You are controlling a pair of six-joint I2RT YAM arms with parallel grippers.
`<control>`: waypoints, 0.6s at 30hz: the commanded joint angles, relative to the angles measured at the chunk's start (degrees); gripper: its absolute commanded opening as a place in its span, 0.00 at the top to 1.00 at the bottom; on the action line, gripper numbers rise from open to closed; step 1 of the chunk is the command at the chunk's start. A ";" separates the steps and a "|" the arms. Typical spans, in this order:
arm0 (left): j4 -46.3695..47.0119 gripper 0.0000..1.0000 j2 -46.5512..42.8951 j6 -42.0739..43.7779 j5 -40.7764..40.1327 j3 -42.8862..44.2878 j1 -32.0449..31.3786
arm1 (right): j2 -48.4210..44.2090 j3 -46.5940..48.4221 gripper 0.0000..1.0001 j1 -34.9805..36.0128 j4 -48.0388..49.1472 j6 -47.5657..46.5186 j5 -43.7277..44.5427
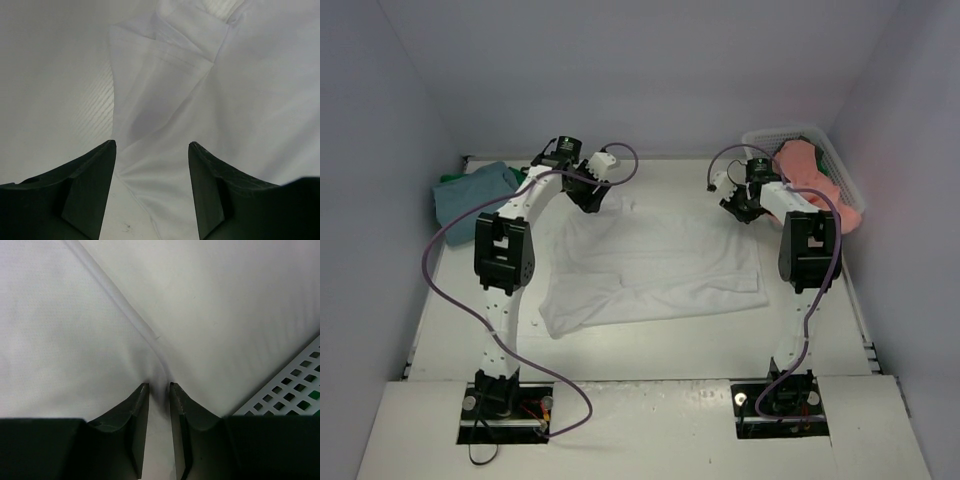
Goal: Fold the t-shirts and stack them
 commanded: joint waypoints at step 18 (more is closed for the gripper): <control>-2.51 0.35 6.34 0.18 5.29 10.03 -1.31 | -1.26 -8.86 1.00 -0.93 -6.71 1.56 -4.09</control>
